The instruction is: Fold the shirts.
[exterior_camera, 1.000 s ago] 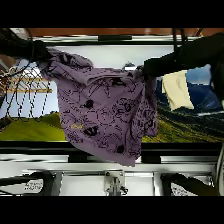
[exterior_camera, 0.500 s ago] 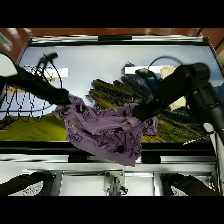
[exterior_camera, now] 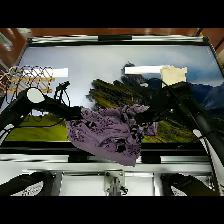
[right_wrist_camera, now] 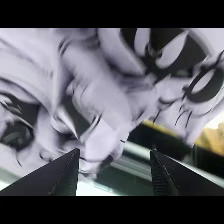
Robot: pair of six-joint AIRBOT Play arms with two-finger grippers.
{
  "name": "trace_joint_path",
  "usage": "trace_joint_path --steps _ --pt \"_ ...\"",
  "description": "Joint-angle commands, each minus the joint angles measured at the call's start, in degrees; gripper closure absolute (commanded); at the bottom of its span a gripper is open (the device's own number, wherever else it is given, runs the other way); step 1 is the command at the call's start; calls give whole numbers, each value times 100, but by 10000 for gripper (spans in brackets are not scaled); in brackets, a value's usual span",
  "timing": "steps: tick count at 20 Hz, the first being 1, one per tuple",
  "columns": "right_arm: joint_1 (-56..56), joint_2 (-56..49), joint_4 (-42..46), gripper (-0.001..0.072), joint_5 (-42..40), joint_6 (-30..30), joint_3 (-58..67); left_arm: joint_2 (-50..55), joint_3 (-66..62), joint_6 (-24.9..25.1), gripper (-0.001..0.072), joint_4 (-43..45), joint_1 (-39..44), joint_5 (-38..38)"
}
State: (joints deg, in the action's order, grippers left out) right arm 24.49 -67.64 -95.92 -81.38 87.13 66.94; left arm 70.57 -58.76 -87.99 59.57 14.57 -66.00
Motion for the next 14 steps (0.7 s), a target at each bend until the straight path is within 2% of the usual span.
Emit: trace_joint_path --steps 1,4,6,8,10,14 --pt "251 319 149 169 262 -94 297 -2 151 186 655 -227 -70 551" --pt "1104 210 498 169 129 -282 -4 -4 151 188 655 -225 -278 616" --pt "1661 192 708 169 549 -798 -540 -4 151 188 655 -225 -452 529" --pt "1823 190 396 169 1075 -1165 -1121 -4 151 186 655 -227 -616 400" --pt "1823 186 7 169 1626 -1110 -1495 -2 153 188 655 -299 -671 330" --pt "1818 11 358 168 1775 -896 -1523 -2 153 291 655 -608 -669 232"
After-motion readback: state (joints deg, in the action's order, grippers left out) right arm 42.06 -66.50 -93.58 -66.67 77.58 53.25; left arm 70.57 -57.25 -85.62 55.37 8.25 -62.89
